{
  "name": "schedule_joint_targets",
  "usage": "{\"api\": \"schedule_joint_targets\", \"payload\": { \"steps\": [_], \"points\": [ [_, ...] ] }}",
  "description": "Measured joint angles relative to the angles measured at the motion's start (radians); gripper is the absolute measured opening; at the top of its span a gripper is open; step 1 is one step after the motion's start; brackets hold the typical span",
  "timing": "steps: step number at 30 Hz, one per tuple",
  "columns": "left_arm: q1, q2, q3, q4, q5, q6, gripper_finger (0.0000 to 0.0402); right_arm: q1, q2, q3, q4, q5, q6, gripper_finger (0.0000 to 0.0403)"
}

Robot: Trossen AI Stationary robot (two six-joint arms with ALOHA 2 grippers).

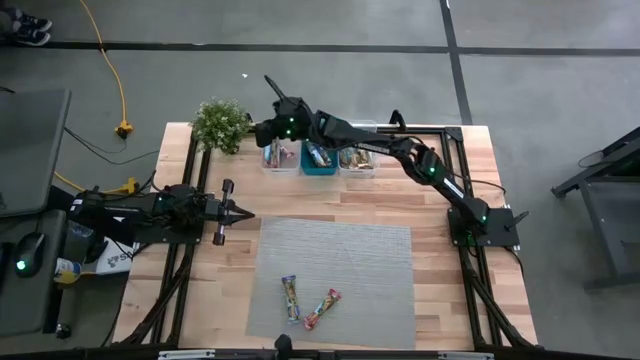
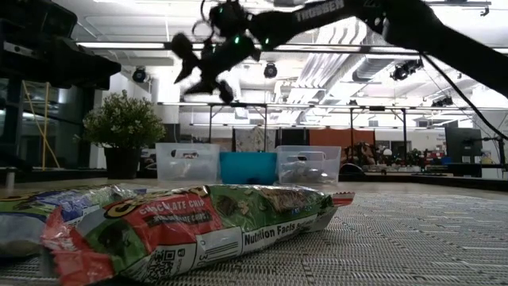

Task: Pick and place Granola Bars by type
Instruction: Put the red granola bar into the left transparent bin

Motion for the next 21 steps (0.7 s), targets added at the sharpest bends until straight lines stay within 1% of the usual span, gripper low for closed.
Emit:
{"api": "schedule_joint_targets", "payload": {
  "steps": [4, 10, 14, 18, 21],
  "points": [
    [0.000, 0.000, 0.000, 0.000, 0.000, 0.000, 0.0001, 0.016, -0.063, 0.001, -0.064, -0.046, -0.104, 0.0142],
    [0.000, 0.000, 0.000, 0.000, 0.000, 0.000, 0.0001, 0.072, -0.158, 0.001, -0.213, -0.196, -0.252, 0.0142],
    [0.000, 0.000, 0.000, 0.000, 0.000, 0.000, 0.0001, 0.132, -0.211, 0.001, -0.339, -0.272, -0.333, 0.0142],
    [0.000, 0.000, 0.000, 0.000, 0.000, 0.000, 0.0001, 0.203, -0.239, 0.001, -0.467, -0.287, -0.379, 0.0142],
    [0.000, 0.000, 0.000, 0.000, 0.000, 0.000, 0.0001, 0.256, -0.245, 0.001, -0.529, -0.285, -0.384, 0.0142]
  ]
}}
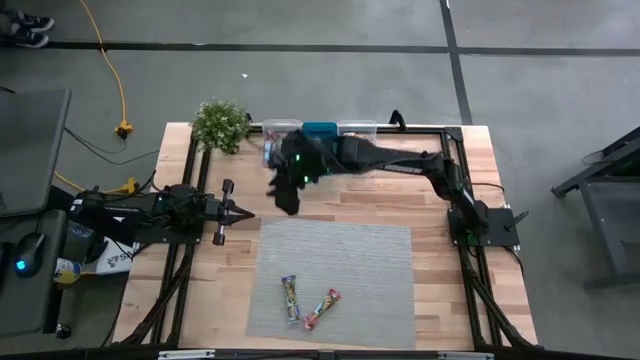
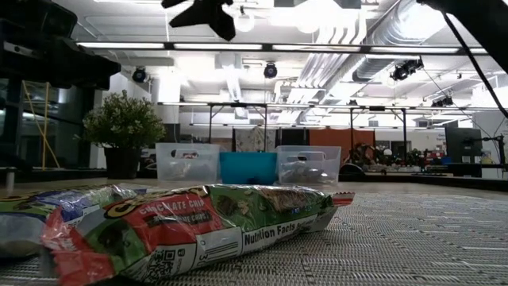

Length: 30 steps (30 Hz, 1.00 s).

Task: Pick and place Granola Bars by type
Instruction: Put the red granola bar into the left transparent bin

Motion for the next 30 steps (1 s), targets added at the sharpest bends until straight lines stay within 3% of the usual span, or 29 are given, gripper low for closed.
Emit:
{"api": "schedule_joint_targets", "payload": {
  "steps": [12, 17, 30],
  "points": [
    [0.000, 0.000, 0.000, 0.000, 0.000, 0.000, 0.0001, 0.224, 0.000, 0.000, -0.259, 0.275, -0.170, 0.0142],
    [0.000, 0.000, 0.000, 0.000, 0.000, 0.000, 0.0001, 0.304, 0.004, -0.001, -0.309, 0.283, -0.264, 0.0143],
    [0.000, 0.000, 0.000, 0.000, 0.000, 0.000, 0.0001, 0.446, 0.106, -0.002, -0.358, 0.245, -0.223, 0.0143]
  ]
}}
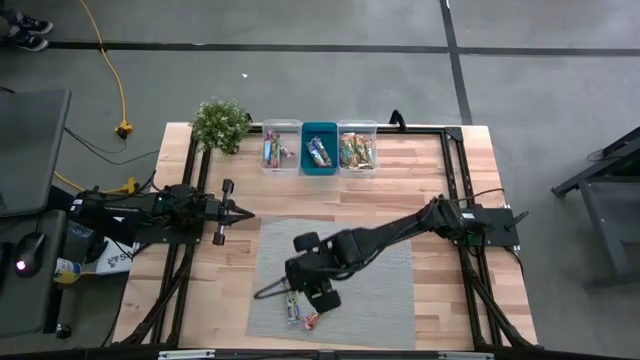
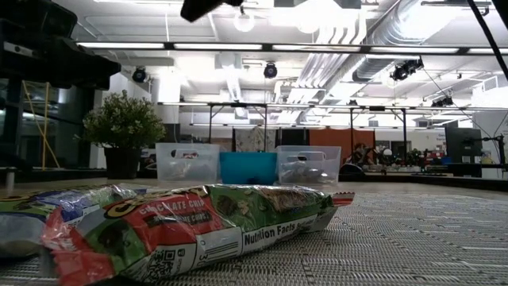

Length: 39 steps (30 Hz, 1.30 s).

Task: Pick and place Granola Bars by type
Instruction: Put the red granola bar into the left transparent bin

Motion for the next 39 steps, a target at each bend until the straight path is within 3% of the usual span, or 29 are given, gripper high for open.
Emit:
{"api": "schedule_joint_targets", "payload": {
  "steps": [10, 18, 29, 39],
  "points": [
    [0.000, 0.000, 0.000, 0.000, 0.000, 0.000, 0.0001, 0.075, 0.098, 0.000, -0.033, -0.093, 0.069, 0.0143],
    [0.000, 0.000, 0.000, 0.000, 0.000, 0.000, 0.0001, 0.115, 0.142, 0.000, -0.043, -0.095, 0.085, 0.0145],
    [0.000, 0.000, 0.000, 0.000, 0.000, 0.000, 0.0001, 0.120, 0.164, 0.000, -0.021, -0.052, 0.052, 0.0255],
    [0.000, 0.000, 0.000, 0.000, 0.000, 0.000, 0.0001, 0.160, 0.182, 0.000, -0.017, -0.012, -0.169, 0.0264]
  ]
}}
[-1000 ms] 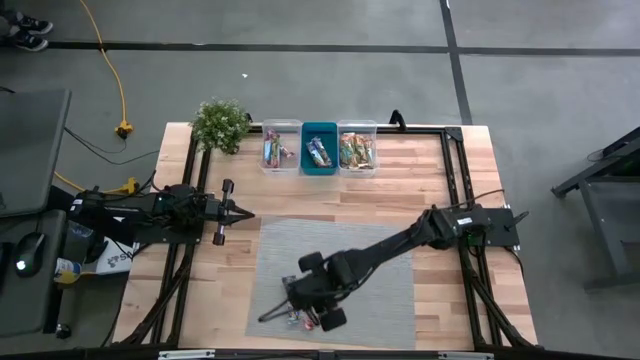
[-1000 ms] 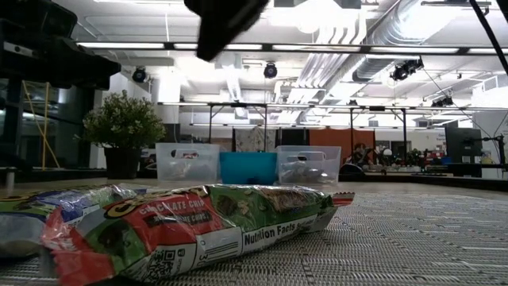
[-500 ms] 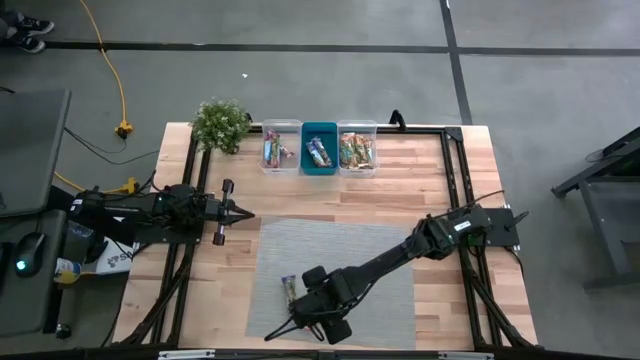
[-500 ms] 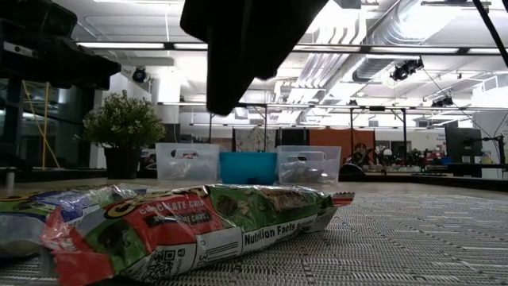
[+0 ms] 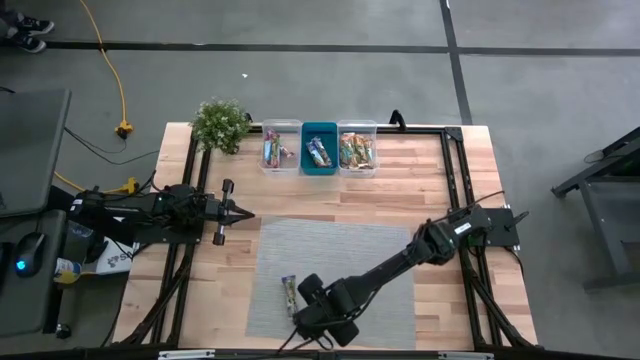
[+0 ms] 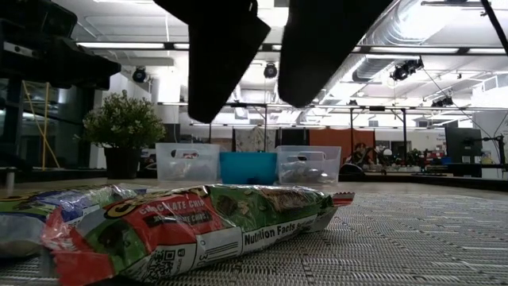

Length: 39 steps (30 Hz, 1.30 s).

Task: Pick and place Granola Bars by type
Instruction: Put the red granola bar into the left transparent bin

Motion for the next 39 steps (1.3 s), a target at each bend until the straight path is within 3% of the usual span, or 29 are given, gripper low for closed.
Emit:
{"api": "schedule_joint_targets", "payload": {
  "steps": [11, 33, 39],
  "points": [
    [0.000, 0.000, 0.000, 0.000, 0.000, 0.000, 0.0001, 0.004, 0.052, 0.000, 0.013, 0.040, 0.000, 0.0264],
    [0.000, 0.000, 0.000, 0.000, 0.000, 0.000, 0.0001, -0.024, 0.103, 0.000, 0.042, -0.008, 0.002, 0.0262],
    [0.000, 0.000, 0.000, 0.000, 0.000, 0.000, 0.0001, -0.024, 0.104, 0.000, 0.030, -0.014, 0.004, 0.0236]
  ]
}}
